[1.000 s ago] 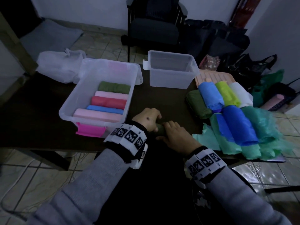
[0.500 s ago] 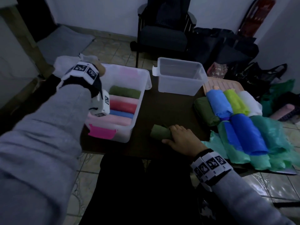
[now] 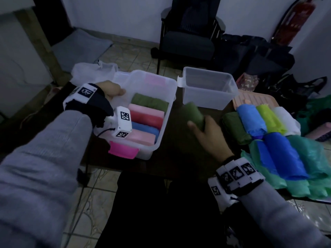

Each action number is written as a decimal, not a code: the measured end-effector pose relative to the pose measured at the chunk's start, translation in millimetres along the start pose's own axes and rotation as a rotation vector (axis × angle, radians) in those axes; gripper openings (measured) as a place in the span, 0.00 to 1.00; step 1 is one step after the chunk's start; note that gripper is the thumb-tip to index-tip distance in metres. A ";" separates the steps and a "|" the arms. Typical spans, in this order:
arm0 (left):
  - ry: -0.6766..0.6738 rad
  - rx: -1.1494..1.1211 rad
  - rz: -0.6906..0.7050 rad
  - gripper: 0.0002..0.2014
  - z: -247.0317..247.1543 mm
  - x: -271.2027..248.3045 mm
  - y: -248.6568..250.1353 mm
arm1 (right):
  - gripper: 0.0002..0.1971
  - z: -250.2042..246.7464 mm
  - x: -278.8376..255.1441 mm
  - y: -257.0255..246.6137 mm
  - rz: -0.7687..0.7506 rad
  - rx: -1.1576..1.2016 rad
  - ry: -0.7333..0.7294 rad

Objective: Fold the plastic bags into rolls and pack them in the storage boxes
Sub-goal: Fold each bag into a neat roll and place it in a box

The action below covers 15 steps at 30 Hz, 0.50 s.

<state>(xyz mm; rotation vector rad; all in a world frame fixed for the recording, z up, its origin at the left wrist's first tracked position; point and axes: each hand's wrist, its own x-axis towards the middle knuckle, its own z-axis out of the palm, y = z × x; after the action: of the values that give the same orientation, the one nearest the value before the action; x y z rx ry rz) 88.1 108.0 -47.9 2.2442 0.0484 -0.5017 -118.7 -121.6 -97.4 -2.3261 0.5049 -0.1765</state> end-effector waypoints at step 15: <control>-0.252 -0.725 0.189 0.15 -8.1 -48.1 -36.9 | 0.25 59.3 5.6 -130.0 -0.492 -0.300 0.073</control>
<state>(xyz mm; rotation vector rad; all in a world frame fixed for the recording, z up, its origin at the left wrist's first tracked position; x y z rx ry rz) 39.4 144.7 -51.9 1.4523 -0.0974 -0.5515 -57.8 -1.2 -49.9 -2.7119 -0.0226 -0.4446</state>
